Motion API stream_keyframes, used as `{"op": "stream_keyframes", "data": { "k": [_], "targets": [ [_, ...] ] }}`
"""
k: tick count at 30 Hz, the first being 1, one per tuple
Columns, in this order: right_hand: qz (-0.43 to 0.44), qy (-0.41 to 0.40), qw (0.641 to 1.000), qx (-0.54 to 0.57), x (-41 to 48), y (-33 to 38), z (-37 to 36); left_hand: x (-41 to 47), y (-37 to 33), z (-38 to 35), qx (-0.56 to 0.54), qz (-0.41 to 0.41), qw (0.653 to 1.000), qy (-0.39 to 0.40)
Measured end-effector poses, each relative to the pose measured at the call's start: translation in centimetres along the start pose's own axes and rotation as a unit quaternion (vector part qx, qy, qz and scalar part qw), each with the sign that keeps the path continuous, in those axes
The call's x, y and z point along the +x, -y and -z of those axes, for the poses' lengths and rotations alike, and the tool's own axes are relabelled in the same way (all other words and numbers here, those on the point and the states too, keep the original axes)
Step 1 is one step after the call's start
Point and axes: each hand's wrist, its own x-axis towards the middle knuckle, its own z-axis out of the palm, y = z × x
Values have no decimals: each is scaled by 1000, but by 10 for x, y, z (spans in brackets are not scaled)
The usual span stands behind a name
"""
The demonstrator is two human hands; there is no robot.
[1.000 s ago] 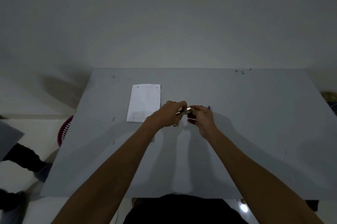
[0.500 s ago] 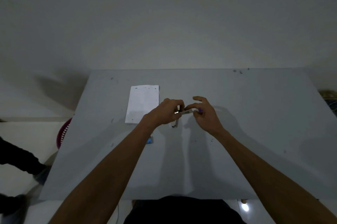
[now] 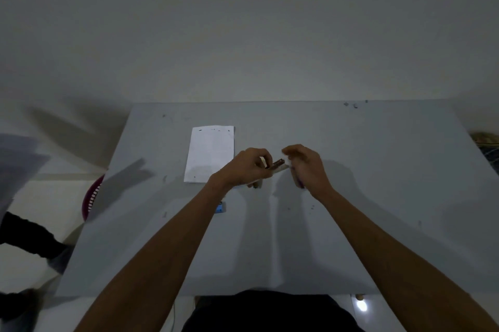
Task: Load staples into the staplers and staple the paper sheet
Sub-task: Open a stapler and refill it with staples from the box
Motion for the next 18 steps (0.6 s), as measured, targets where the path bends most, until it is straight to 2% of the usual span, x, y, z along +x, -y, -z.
{"op": "stream_keyframes", "data": {
  "k": [1, 3, 5, 7, 9, 15, 17, 18],
  "targets": [
    [-103, -22, 985, 135, 3, 0, -2, -1, -3, -2, -88, 24, 996, 16],
    [-256, -29, 902, 347, 5, -8, -7, -1, -9, -8, -254, 93, 961, 54],
    [-318, -21, 830, 459, 4, -20, -11, -1, -17, -18, -422, 169, 886, 88],
    [-345, -16, 782, 519, 2, -26, -15, -1, -22, -28, -531, 226, 810, 104],
    [-349, 0, 758, 551, -1, -26, -17, -3, -24, -35, -568, 255, 774, 116],
    [-330, -27, 721, 608, 0, -10, -17, -1, -21, -41, -612, 285, 732, 90],
    [-335, -41, 730, 594, 1, -7, -14, 0, -18, -41, -614, 291, 730, 82],
    [-343, -55, 746, 569, 2, -5, -14, 0, -17, -41, -602, 291, 739, 82]
  ]
}}
